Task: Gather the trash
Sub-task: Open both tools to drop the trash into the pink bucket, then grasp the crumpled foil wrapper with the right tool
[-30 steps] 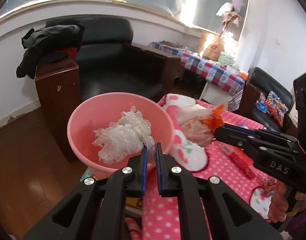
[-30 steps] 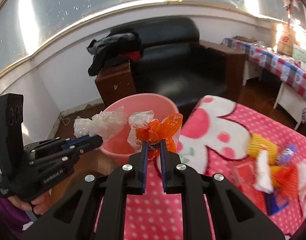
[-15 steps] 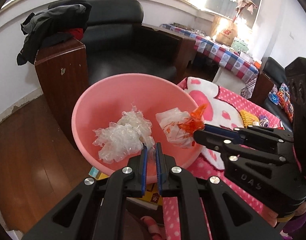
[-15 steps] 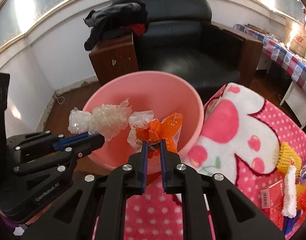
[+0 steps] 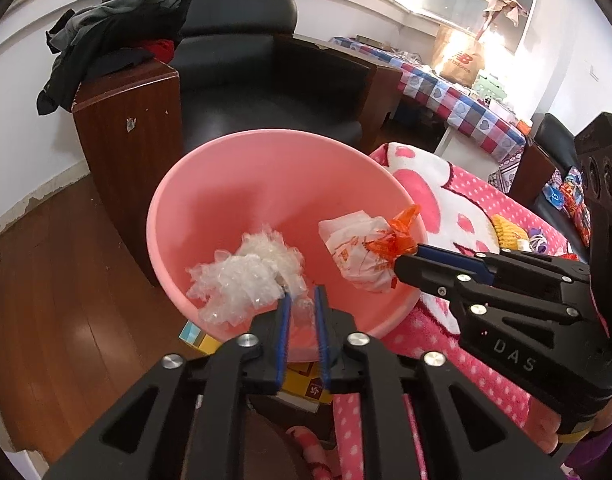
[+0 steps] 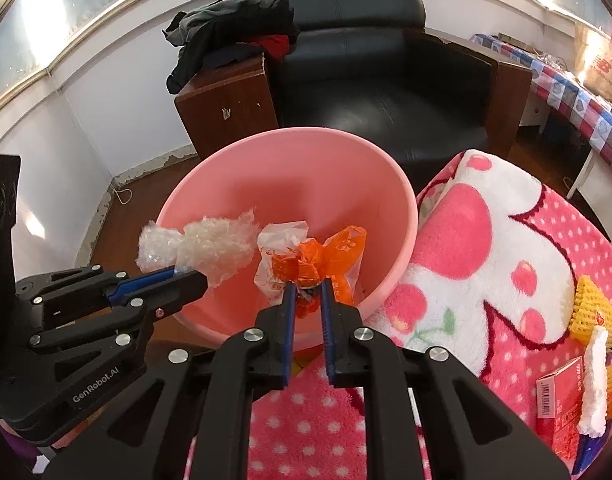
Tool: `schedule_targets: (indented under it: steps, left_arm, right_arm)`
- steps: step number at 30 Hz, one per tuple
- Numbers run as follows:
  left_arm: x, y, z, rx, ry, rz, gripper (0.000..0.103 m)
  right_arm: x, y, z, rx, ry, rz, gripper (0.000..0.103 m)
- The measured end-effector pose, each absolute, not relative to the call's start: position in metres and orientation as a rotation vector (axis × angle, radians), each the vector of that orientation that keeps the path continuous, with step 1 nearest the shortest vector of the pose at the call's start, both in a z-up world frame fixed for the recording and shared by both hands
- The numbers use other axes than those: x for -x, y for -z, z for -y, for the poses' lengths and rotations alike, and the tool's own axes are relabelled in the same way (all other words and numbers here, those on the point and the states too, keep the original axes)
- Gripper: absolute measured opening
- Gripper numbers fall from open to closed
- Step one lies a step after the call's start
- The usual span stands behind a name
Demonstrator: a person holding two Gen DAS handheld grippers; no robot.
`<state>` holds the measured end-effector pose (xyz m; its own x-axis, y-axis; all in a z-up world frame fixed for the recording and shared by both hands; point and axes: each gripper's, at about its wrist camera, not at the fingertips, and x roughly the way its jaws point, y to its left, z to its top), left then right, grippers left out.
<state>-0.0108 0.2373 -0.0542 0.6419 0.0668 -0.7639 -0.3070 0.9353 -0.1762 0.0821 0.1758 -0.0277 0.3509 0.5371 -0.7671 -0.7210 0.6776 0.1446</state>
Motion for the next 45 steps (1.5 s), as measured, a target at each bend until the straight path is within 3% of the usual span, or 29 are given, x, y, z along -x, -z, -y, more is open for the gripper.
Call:
schedule_targets:
  steps: [2,8,22,24,26,37,38,41,45]
  left_arm:
    - [0.012,0.053,-0.238,0.308,-0.216,-0.847,0.027]
    - [0.019,0.05,-0.24,0.318,-0.227,-0.83,0.028]
    - [0.043,0.033,-0.222,0.34,-0.219,-0.752,0.029]
    - [0.046,0.031,-0.215,0.336,-0.211,-0.739,0.03]
    - [0.048,0.028,-0.205,0.332,-0.198,-0.722,0.042]
    - [0.046,0.01,-0.141,0.284,-0.082,-0.676,0.042]
    - [0.045,0.01,-0.136,0.284,-0.076,-0.673,0.042]
    - [0.042,0.01,-0.122,0.286,-0.053,-0.672,0.042]
    - [0.036,0.011,-0.105,0.284,-0.017,-0.675,0.042]
  right_arm:
    - [-0.082,0.028,-0.177,0.239,-0.827,-0.895,0.015]
    - [-0.079,0.031,-0.177,0.238,-0.829,-0.896,0.026]
    - [-0.056,0.012,-0.133,0.176,-0.795,-0.823,0.027]
    - [-0.05,0.008,-0.121,0.164,-0.783,-0.807,0.027]
    - [-0.045,0.005,-0.109,0.156,-0.769,-0.793,0.027]
    - [-0.015,-0.013,-0.038,0.096,-0.682,-0.74,0.027]
    - [-0.013,-0.013,-0.03,0.089,-0.671,-0.738,0.028]
    - [-0.006,-0.015,-0.008,0.069,-0.63,-0.72,0.045]
    - [0.001,-0.017,0.018,0.067,-0.578,-0.693,0.045]
